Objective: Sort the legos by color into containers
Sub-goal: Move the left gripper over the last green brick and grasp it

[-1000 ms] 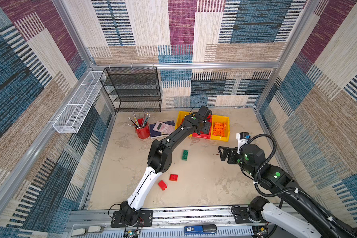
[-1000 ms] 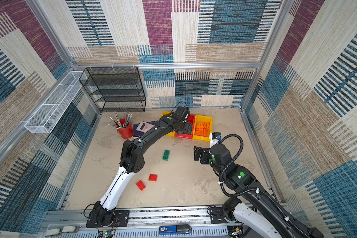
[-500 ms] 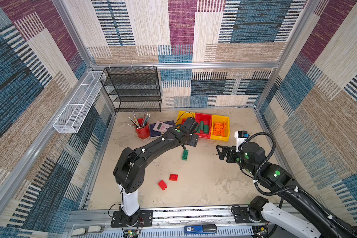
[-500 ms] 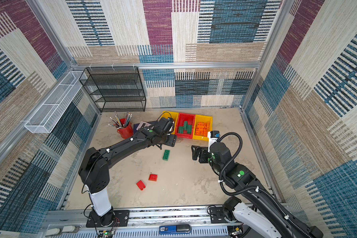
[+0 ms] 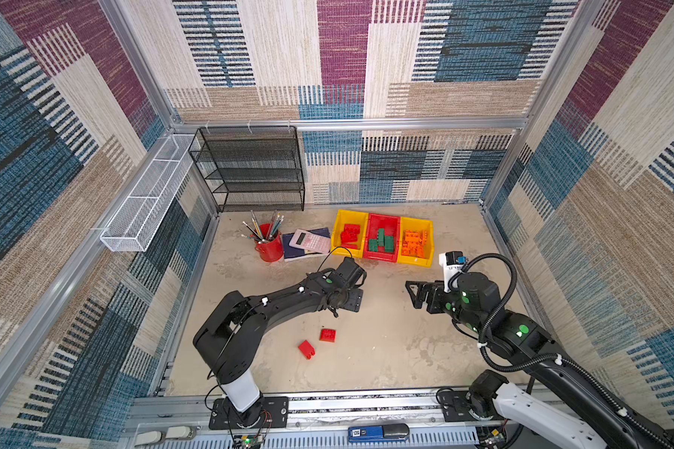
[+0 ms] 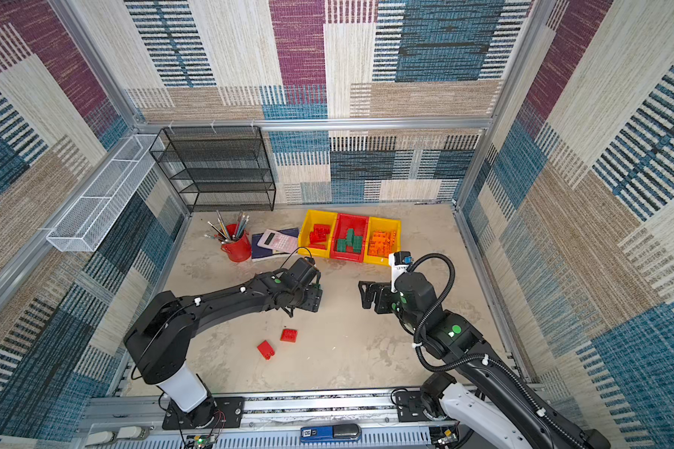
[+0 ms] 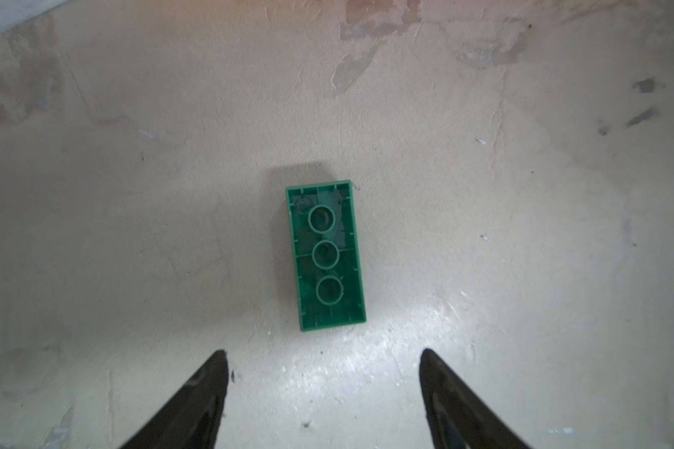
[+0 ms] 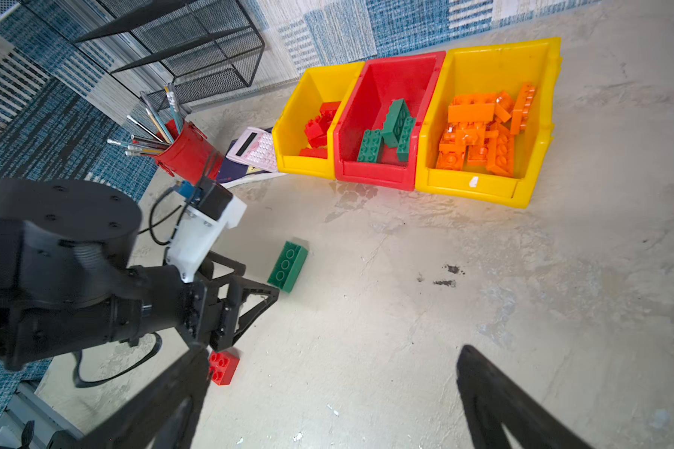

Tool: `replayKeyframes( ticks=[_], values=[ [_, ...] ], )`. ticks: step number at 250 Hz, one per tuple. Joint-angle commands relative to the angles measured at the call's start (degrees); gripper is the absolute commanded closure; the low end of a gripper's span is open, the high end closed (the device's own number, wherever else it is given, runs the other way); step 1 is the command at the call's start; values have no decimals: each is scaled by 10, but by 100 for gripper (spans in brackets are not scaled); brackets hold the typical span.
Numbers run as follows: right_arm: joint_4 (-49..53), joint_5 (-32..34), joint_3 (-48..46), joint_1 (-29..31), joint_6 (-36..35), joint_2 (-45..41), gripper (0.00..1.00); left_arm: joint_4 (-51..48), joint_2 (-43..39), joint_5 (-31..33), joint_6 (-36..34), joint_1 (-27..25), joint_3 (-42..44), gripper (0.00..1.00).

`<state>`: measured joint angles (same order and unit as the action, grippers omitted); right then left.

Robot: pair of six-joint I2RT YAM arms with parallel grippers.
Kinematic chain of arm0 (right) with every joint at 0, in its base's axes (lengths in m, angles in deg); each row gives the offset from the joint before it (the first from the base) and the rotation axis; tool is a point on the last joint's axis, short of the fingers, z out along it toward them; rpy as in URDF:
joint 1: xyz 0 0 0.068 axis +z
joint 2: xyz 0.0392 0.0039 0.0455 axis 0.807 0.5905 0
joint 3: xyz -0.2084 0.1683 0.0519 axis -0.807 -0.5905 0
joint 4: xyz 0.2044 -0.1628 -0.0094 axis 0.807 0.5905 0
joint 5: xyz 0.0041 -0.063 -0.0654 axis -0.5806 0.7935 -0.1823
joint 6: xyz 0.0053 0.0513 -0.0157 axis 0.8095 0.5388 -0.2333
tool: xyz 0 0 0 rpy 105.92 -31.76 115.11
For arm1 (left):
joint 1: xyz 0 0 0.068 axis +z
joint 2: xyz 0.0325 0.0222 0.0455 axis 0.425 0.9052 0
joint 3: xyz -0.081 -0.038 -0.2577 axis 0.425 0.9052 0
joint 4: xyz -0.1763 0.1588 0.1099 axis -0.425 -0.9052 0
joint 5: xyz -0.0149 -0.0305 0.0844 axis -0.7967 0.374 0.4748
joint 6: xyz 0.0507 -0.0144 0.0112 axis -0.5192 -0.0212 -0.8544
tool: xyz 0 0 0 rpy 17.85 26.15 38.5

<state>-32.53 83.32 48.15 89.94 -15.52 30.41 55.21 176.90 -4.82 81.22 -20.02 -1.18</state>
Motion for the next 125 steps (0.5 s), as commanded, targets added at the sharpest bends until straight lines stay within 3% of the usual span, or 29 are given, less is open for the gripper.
replayKeyframes(
  ticks=[1,59,125],
  values=[
    [3,4,1,1,9,-10,0,14,21,9,-1,-1,-21,22],
    [10,12,-4,1,11,-16,0,2,70,20,-13,-1,-56,27],
    [-1,5,-6,0,10,-4,0,-1,107,24,-13,5,-80,44]
  ],
)
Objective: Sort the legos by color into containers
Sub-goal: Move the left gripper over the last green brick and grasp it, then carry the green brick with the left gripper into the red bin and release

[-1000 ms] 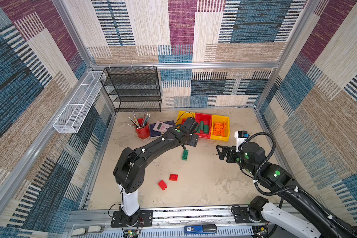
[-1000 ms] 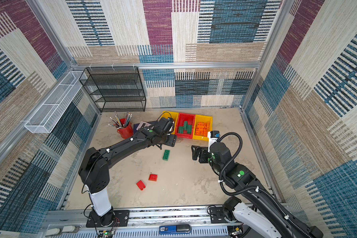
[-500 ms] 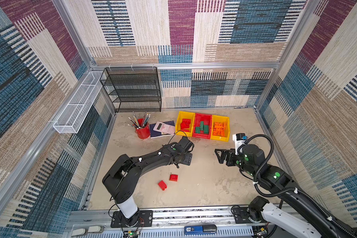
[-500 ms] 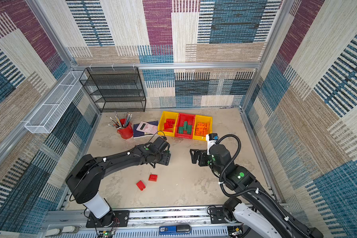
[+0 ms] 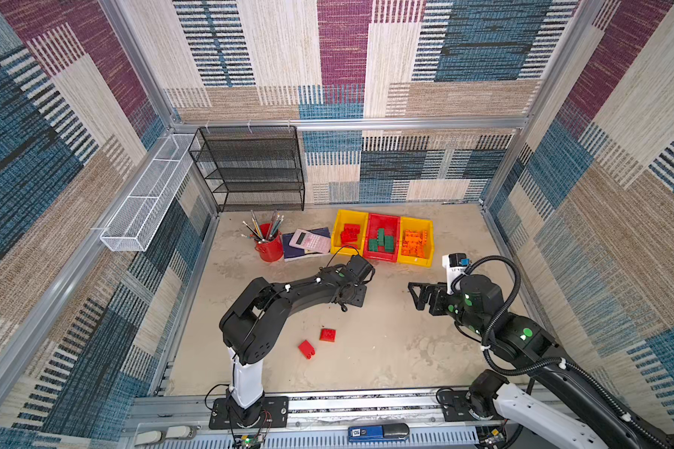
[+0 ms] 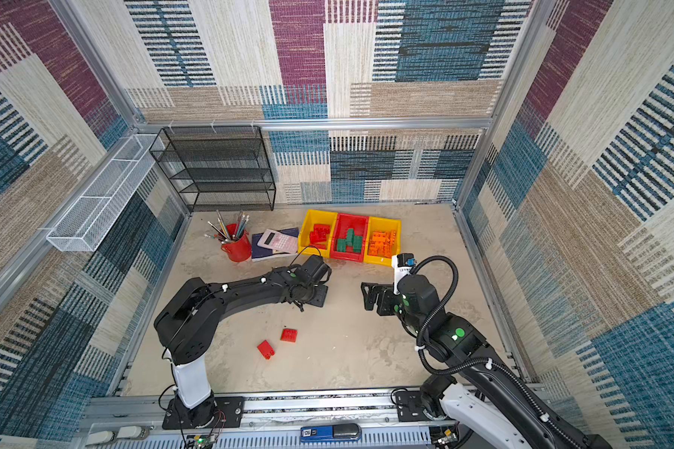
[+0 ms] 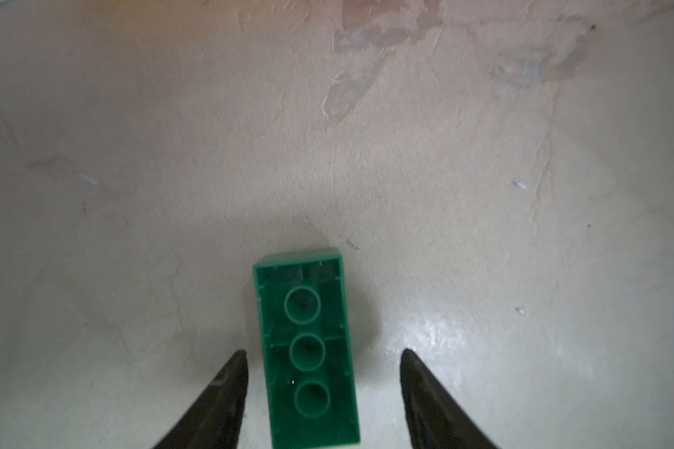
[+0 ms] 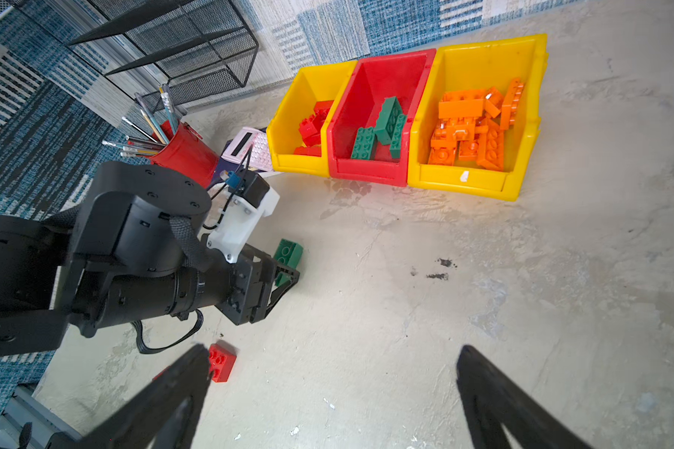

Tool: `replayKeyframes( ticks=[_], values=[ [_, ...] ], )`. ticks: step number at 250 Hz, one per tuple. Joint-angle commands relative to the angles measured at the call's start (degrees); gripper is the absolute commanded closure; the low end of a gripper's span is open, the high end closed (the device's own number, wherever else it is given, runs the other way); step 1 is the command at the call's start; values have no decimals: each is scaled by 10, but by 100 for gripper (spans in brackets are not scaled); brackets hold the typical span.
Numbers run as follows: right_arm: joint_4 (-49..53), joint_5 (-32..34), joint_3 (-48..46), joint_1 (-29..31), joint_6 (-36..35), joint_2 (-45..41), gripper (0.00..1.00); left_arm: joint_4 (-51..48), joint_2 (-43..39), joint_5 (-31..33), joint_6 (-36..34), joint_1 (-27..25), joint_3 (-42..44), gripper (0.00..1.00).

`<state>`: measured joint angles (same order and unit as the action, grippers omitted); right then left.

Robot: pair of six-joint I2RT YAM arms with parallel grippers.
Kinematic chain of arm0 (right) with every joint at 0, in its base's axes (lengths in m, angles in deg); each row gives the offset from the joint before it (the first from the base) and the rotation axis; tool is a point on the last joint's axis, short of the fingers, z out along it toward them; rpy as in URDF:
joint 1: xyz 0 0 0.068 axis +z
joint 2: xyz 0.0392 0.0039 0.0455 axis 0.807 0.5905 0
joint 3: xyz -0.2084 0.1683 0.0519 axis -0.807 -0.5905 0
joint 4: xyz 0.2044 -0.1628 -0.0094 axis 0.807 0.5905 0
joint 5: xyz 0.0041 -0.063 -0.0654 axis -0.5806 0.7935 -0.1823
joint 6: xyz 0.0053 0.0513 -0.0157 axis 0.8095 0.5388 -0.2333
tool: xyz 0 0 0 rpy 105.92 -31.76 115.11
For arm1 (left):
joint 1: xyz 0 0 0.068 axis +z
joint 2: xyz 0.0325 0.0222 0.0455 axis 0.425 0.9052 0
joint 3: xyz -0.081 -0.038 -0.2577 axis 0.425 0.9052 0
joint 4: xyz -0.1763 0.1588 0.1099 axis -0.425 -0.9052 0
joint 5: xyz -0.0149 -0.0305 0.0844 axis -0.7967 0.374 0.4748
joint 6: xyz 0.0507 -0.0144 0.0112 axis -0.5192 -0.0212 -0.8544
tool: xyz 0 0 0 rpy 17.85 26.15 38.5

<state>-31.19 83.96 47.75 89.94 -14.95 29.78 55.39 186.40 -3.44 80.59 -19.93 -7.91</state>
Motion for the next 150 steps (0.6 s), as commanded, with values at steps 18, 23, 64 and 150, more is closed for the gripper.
replayKeyframes(
  ticks=[18,23,64,150],
  values=[
    [-14,1,-2,0,5,3,0,-8,25,7,-6,7,-22,51],
    [-13,2,-2,1,4,2,0,-9,28,6,-5,8,-25,53],
    [-9,11,5,1,2,-1,0,-19,49,0,-9,11,-39,76],
    [-16,28,13,0,-9,4,0,-80,54,10,-37,12,-121,87]
  ],
)
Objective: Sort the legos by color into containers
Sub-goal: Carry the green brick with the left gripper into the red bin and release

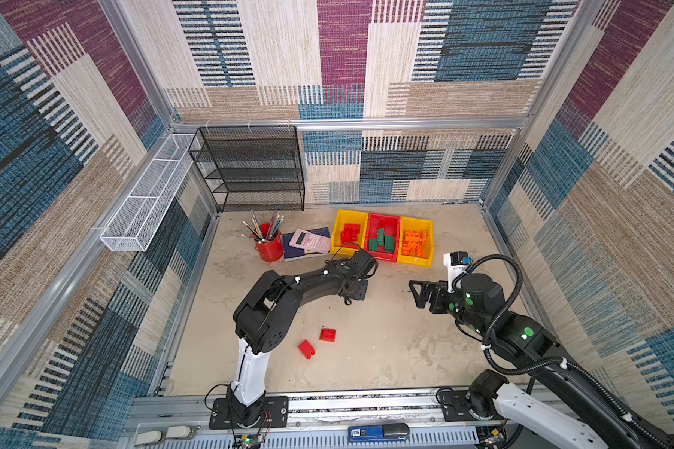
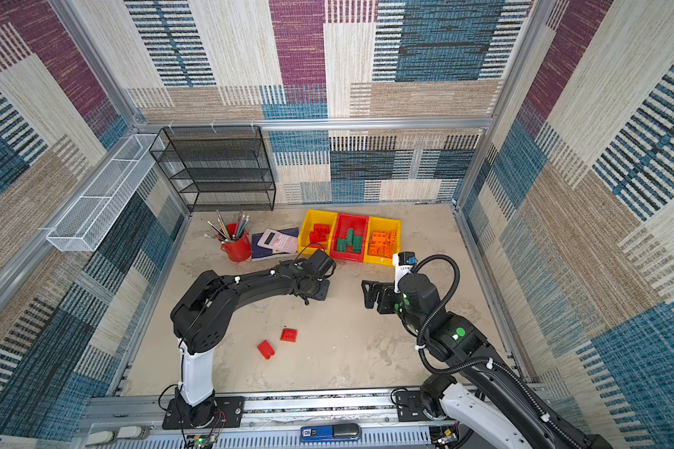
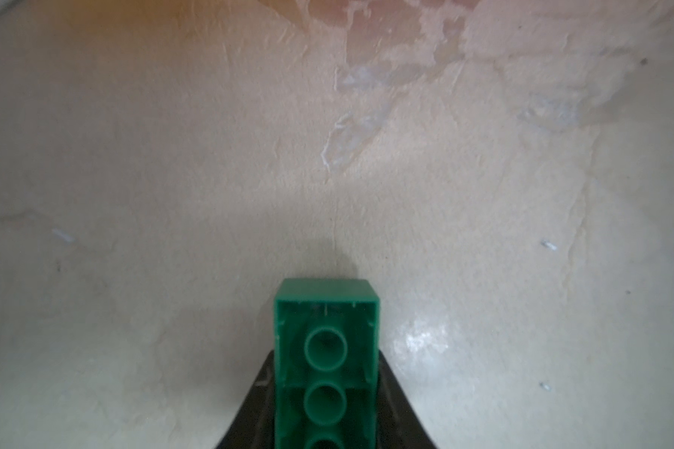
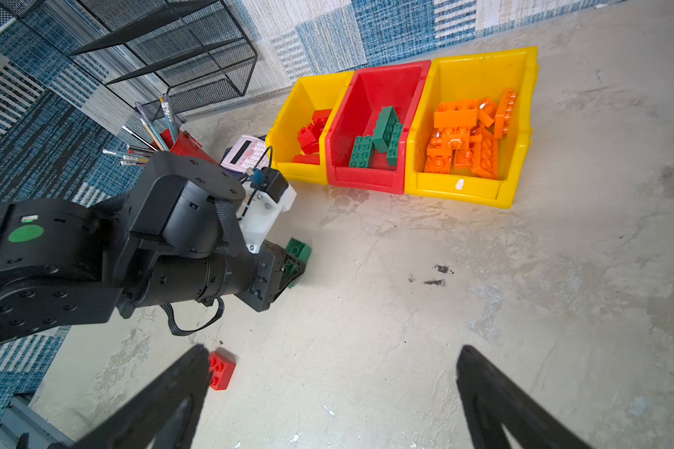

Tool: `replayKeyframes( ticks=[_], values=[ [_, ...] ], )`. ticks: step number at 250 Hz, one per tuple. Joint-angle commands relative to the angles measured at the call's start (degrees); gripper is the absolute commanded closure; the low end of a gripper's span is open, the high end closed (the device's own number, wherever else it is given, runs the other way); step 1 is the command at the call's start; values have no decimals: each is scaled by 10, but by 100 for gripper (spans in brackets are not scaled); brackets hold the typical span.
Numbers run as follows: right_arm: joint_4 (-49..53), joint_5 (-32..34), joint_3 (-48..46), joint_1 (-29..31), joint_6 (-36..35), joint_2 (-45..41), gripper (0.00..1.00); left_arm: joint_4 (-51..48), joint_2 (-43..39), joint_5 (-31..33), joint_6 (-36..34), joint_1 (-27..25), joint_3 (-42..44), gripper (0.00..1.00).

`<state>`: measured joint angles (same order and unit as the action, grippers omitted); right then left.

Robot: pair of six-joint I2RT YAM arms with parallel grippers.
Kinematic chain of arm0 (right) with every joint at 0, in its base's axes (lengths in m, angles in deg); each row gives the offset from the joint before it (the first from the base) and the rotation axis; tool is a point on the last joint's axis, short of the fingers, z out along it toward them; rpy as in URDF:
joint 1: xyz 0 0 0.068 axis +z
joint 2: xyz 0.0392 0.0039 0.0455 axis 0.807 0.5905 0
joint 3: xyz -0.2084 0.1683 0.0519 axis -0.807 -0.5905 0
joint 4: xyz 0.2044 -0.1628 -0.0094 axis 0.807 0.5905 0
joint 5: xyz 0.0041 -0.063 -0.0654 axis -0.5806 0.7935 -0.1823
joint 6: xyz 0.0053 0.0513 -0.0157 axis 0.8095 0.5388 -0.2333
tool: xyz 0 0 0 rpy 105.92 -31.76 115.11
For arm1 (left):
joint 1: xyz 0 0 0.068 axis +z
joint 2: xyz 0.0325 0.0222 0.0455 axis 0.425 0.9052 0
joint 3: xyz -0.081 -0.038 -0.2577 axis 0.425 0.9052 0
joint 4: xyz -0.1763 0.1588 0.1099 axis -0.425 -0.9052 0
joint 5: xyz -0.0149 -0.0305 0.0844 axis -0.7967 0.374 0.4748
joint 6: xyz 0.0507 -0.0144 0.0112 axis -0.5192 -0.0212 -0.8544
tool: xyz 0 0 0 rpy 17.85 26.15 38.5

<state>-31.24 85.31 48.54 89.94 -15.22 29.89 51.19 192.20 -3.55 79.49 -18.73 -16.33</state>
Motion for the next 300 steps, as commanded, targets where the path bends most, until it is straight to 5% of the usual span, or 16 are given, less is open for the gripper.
replayKeyframes(
  ticks=[1,78,214,229,263,300],
  values=[
    [-15,15,5,1,-6,2,0,-39,-3,12,-27,1,-38,87],
    [-34,42,4,1,-16,5,0,-105,49,34,-78,7,-241,86],
    [-40,56,4,0,-11,32,0,-173,338,-18,-106,35,-703,80],
    [-39,57,6,0,-10,35,0,-161,356,-23,-103,41,-721,73],
    [-37,61,15,0,-15,46,0,-136,355,-54,-96,49,-713,23],
    [-49,59,18,1,-34,66,0,-83,285,-89,-102,49,-625,18]
  ],
)
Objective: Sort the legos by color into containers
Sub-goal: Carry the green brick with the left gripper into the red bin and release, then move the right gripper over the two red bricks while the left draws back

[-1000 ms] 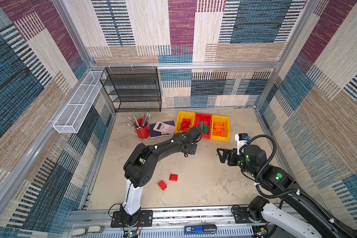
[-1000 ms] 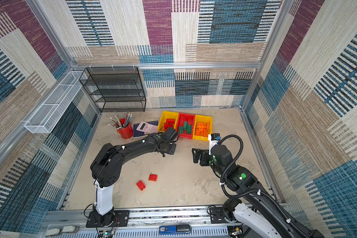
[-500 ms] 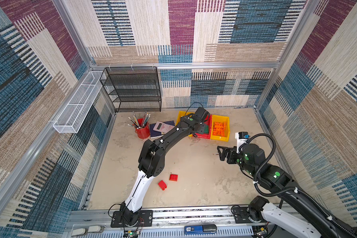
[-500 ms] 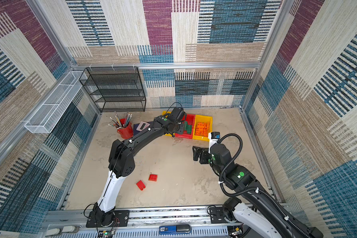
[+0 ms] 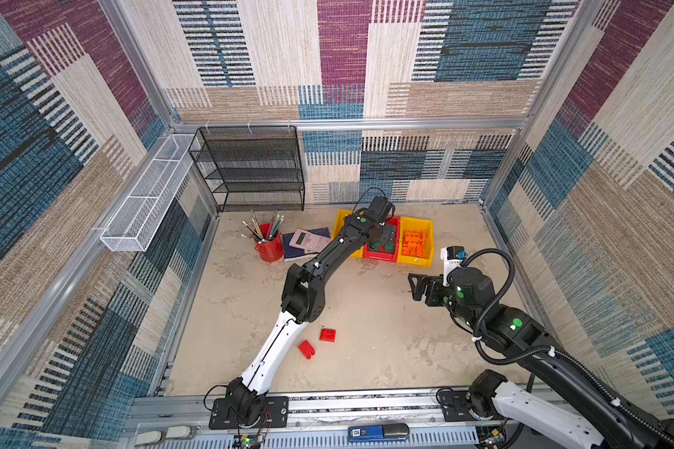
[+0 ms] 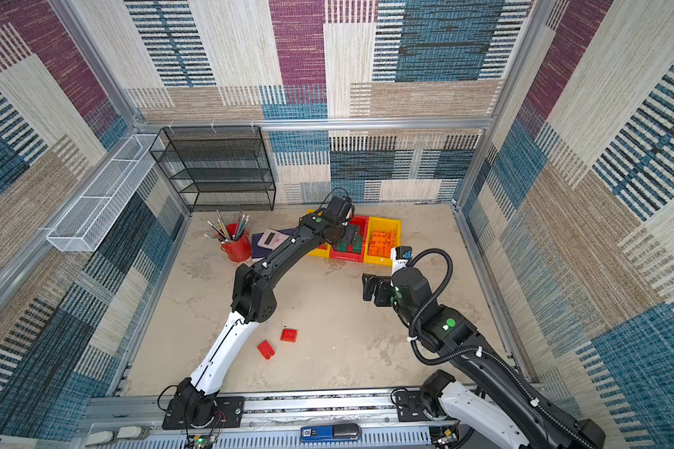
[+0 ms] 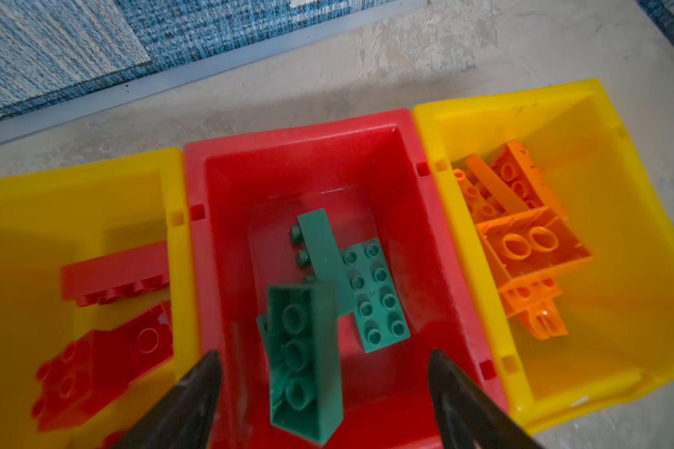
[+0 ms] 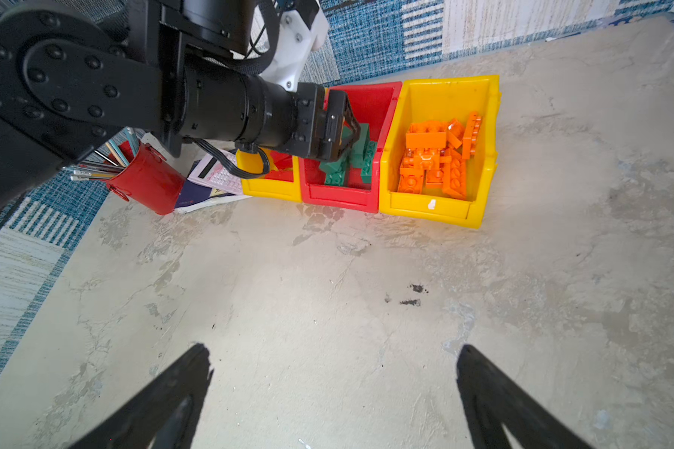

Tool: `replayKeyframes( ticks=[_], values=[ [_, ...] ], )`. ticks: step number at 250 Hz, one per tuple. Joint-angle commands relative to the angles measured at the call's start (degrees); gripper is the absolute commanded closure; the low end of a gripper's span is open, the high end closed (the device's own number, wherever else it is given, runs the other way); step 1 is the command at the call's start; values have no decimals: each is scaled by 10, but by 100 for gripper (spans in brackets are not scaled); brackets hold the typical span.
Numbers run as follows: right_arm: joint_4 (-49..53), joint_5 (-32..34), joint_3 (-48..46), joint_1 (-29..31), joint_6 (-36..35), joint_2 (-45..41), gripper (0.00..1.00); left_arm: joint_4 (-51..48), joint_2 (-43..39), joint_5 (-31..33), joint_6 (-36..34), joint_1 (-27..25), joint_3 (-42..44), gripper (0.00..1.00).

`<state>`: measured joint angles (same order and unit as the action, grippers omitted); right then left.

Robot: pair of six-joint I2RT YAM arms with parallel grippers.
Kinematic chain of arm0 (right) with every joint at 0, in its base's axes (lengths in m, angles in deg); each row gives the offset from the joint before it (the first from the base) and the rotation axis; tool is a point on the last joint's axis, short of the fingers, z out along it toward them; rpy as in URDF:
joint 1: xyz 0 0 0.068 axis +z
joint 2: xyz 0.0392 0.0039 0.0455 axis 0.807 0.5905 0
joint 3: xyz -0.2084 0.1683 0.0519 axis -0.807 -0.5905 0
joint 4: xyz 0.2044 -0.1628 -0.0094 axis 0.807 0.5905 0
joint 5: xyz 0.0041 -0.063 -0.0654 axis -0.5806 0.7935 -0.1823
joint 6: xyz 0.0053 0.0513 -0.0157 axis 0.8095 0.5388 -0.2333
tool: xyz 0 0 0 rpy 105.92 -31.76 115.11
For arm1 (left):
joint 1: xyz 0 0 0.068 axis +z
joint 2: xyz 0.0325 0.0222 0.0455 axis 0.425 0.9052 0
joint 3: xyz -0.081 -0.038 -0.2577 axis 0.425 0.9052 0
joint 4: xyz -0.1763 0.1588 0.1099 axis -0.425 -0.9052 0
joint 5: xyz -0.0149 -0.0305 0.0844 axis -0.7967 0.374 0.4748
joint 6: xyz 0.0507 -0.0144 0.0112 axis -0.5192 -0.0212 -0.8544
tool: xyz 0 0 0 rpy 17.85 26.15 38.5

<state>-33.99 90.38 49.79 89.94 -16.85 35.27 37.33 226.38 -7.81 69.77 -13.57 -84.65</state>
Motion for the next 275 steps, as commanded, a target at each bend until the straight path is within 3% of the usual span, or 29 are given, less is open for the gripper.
replayKeyframes(
  ticks=[1,52,102,138,162,202,275],
  values=[
    [-22,8,6,1,-18,12,0,58,-60,-47,-5,-2,62,18],
    [-53,-63,29,1,-93,50,0,141,-258,-16,-3,1,296,17],
    [-60,-185,48,6,-125,135,13,202,-550,58,44,18,653,14],
    [-72,-231,48,82,-165,208,13,203,-753,63,114,18,879,14],
    [-59,-213,72,154,-198,290,13,187,-873,56,161,16,998,14],
    [-74,-215,88,212,-246,380,16,111,-1041,88,210,15,1107,14],
    [-127,-250,99,240,-298,437,19,-28,-1225,121,311,16,1164,14]
  ],
)
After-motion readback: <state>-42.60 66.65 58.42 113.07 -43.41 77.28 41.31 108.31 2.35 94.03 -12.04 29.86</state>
